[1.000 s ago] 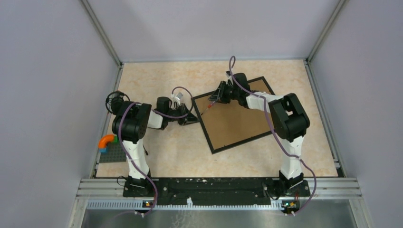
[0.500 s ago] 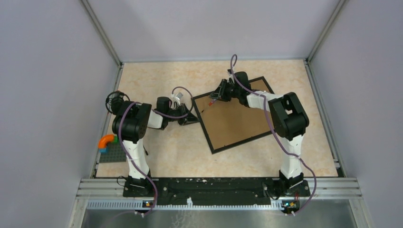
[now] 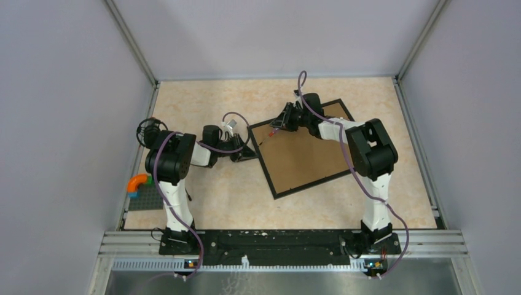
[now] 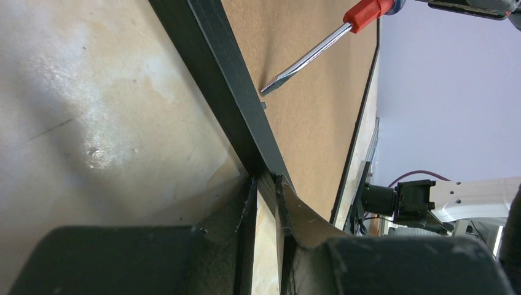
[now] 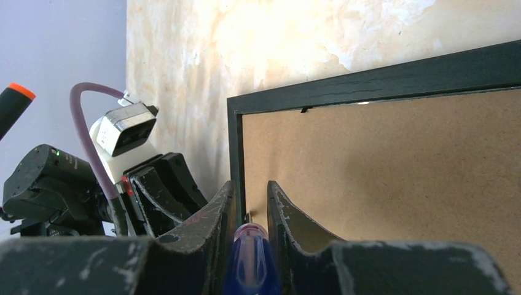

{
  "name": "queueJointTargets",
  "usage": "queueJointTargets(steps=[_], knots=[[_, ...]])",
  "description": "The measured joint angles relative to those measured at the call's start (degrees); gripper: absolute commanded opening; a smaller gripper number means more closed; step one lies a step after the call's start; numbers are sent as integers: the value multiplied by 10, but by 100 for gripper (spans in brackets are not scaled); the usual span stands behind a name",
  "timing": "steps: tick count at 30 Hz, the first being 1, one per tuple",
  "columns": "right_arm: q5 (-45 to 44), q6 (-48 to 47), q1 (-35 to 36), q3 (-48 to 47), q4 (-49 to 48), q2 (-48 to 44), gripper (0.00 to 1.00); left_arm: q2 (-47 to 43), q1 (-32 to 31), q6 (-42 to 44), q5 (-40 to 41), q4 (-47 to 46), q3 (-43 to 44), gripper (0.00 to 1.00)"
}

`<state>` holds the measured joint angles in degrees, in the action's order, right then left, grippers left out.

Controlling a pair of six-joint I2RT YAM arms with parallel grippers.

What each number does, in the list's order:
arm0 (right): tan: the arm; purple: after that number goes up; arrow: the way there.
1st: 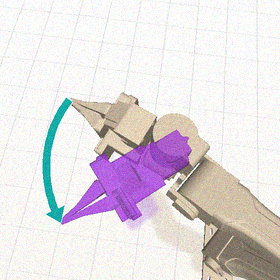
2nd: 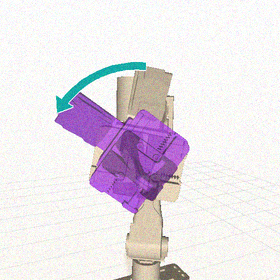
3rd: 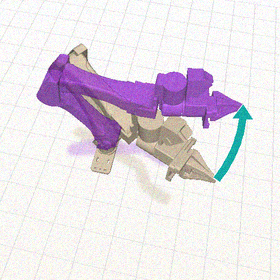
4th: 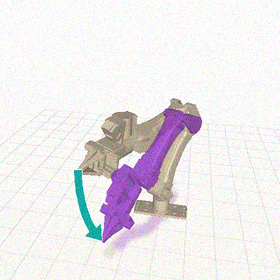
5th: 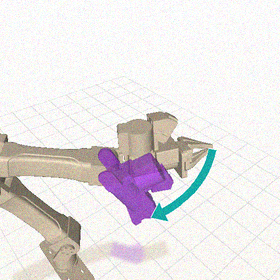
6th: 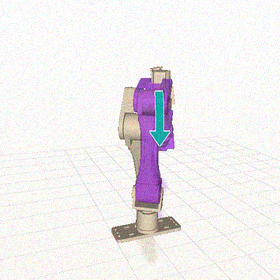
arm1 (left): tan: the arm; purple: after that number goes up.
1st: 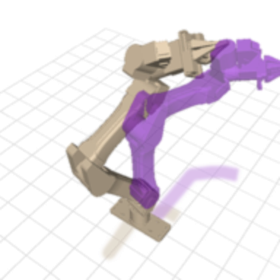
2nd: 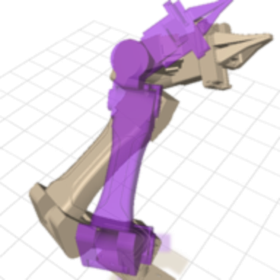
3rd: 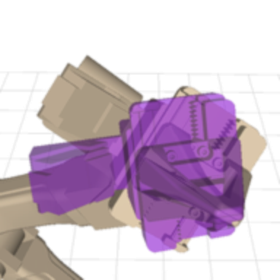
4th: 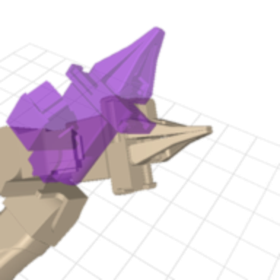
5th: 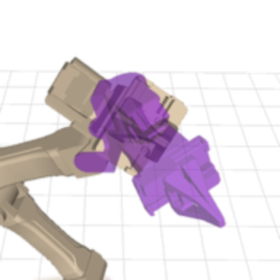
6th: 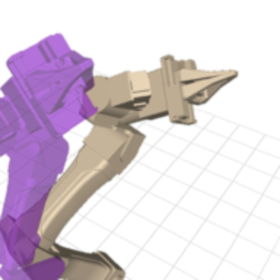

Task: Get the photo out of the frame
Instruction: Release the photo frame item from the photo frame.

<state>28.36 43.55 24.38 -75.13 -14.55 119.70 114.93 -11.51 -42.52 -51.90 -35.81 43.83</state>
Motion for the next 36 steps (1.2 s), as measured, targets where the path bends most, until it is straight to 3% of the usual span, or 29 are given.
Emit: queueJointTargets(steps=[36], knots=[[-11,12,18,0,-20,5,0,0,0,0,0,0,0,21]])
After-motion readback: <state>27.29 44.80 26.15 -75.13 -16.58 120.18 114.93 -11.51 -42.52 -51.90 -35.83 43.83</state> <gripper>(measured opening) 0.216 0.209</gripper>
